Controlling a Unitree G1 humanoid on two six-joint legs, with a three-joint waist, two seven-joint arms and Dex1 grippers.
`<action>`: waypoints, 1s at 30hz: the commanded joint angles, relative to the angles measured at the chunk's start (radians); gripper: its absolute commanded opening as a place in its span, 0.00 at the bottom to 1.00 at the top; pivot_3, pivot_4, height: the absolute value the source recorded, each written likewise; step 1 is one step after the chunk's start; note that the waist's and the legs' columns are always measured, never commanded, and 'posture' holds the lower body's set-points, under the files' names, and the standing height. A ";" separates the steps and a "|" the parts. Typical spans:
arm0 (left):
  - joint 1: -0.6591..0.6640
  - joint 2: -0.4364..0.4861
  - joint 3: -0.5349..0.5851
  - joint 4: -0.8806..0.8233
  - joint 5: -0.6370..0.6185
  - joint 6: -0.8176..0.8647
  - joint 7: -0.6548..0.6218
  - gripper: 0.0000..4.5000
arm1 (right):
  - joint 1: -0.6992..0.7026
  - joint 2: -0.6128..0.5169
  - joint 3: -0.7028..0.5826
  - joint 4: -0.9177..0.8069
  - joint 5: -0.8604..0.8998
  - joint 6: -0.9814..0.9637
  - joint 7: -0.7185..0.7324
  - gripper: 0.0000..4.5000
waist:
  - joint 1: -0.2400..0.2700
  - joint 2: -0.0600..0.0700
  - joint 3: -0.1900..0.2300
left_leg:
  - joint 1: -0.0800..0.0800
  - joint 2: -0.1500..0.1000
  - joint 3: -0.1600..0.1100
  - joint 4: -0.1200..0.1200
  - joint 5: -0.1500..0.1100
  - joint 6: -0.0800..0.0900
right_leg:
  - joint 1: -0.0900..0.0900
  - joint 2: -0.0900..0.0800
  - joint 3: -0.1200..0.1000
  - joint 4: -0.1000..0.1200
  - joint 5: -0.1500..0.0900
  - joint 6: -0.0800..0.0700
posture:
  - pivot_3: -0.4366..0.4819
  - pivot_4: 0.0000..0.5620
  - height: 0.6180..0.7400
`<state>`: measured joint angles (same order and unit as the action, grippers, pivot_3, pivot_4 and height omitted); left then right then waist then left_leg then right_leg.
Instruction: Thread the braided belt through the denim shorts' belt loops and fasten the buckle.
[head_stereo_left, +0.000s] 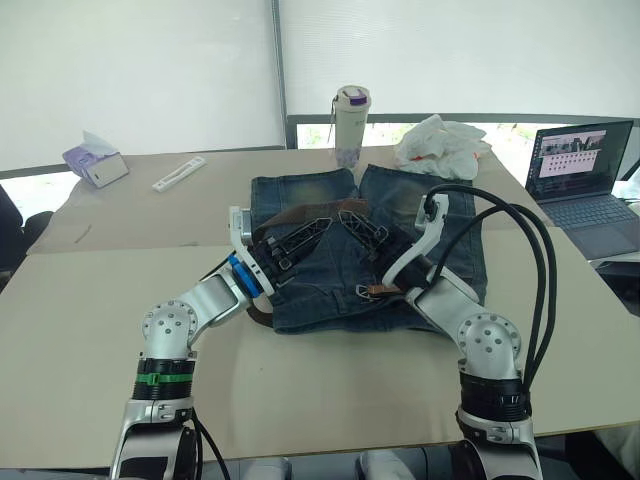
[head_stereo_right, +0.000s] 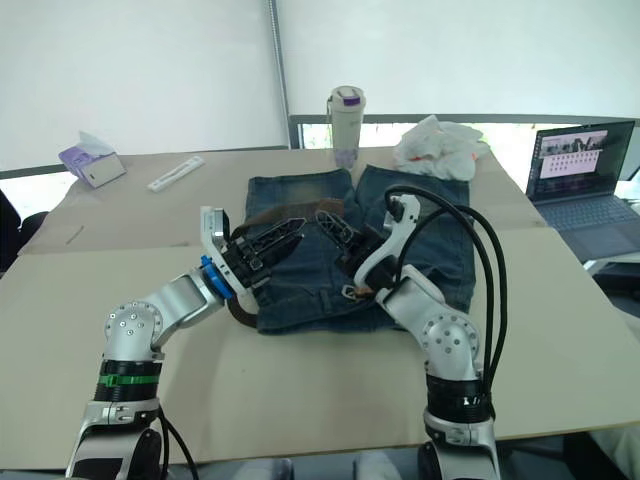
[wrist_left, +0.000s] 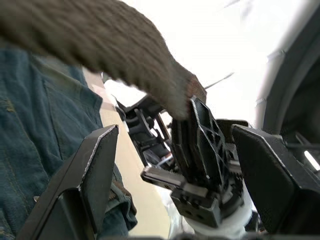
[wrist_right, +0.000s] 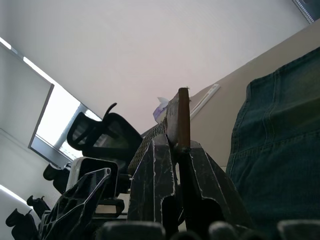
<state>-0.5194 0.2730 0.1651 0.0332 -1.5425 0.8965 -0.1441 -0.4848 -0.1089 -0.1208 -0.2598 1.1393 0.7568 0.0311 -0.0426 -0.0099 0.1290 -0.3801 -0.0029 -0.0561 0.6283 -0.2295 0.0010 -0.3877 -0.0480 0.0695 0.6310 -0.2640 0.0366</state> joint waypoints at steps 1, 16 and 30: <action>-0.033 -0.037 0.038 -0.001 -0.036 -0.003 0.040 0.84 | 0.004 0.004 0.005 -0.065 0.016 0.000 0.025 0.00 | 0.001 0.000 0.000 | 0.000 0.000 0.000 0.000 0.000 0.000 | 0.000 0.000 0.000 0.000 0.000 0.000 | 0.48 0.27 1.00; -0.031 -0.059 0.100 -0.038 -0.088 0.020 0.065 0.00 | 0.009 0.012 -0.012 -0.041 0.018 0.001 -0.014 0.00 | 0.001 0.000 0.000 | -0.001 0.000 0.001 0.000 0.000 0.000 | 0.000 0.002 0.000 -0.001 0.000 -0.001 | 0.48 0.27 1.00; -0.011 -0.021 0.100 -0.038 -0.043 0.044 0.016 0.44 | 0.002 0.012 -0.020 -0.032 0.030 0.008 -0.034 0.00 | 0.003 0.000 0.000 | -0.001 0.000 0.001 0.000 0.000 0.000 | 0.000 0.002 0.000 -0.001 0.000 -0.001 | 0.48 0.27 1.00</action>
<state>-0.5260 0.2487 0.2519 0.0333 -1.5759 0.9399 -0.1163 -0.4615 -0.0994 -0.1326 -0.2669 1.1602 0.7742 -0.0046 -0.0397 -0.0100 0.1290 -0.3808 -0.0029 -0.0548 0.6283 -0.2295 0.0010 -0.3876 -0.0464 0.0698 0.6296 -0.2638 0.0359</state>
